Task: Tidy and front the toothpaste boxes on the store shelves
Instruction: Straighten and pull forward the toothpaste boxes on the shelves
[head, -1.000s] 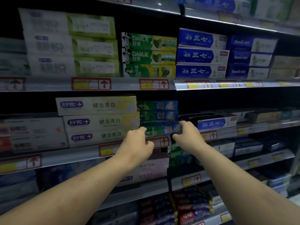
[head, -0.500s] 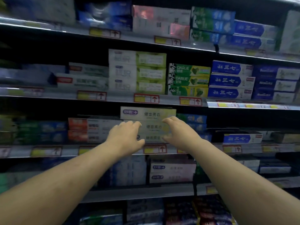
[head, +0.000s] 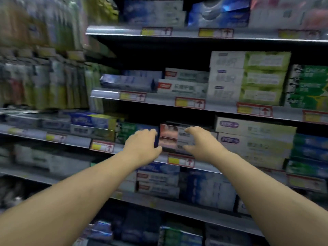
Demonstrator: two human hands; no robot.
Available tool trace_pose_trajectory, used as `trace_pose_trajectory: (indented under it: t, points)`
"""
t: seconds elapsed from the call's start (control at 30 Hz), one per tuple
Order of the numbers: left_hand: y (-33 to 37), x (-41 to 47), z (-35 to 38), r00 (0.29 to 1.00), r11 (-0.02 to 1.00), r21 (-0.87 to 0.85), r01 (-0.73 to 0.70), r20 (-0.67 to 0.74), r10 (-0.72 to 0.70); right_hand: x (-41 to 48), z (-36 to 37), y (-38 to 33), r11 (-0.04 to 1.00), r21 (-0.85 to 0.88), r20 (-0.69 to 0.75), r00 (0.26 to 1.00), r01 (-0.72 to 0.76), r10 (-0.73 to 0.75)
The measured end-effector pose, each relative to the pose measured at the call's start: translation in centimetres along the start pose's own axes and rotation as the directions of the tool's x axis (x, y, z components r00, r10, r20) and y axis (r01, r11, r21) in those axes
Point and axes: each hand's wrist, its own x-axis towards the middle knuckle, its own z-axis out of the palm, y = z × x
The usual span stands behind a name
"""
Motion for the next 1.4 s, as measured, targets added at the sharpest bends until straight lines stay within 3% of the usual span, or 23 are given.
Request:
trace_pose_trajectory:
  t: [0.23,0.4,0.63,0.93,1.1,1.4]
  points:
    - [-10.0,1.9,1.6,0.944,0.907,-0.274,0.319,0.006,-0.331,4.9,6.8,-5.0,0.930,0.362,-0.016,0.997,-0.062,0.073]
    - [-14.0,3.7,1.8,0.876,0.797,-0.434,0.420,-0.034,-0.480,7.7,9.9,-5.7,0.878,0.459,-0.045,0.984,-0.132,0.171]
    - [-15.5,5.9,3.3,0.850,0.642,-0.639,0.424,0.035,-0.526,9.9,12.9,-6.7,0.816,0.559,-0.126,0.958,-0.146,0.258]
    - [-15.0,6.1,3.3,0.799,0.466,-0.787,0.405,0.057,-0.599,10.2,12.9,-7.9,0.594,0.784,-0.082,0.917,-0.182,0.389]
    - [-14.9,5.4,2.6,0.791,0.437,-0.833,0.338,-0.001,-0.612,8.8,11.5,-8.1,0.556,0.819,-0.108,0.913,-0.143,0.394]
    - [-12.5,2.6,0.2,0.787,0.437,-0.858,0.271,-0.064,-0.614,5.0,7.3,-7.5,0.589,0.804,-0.167,0.920,-0.081,0.355]
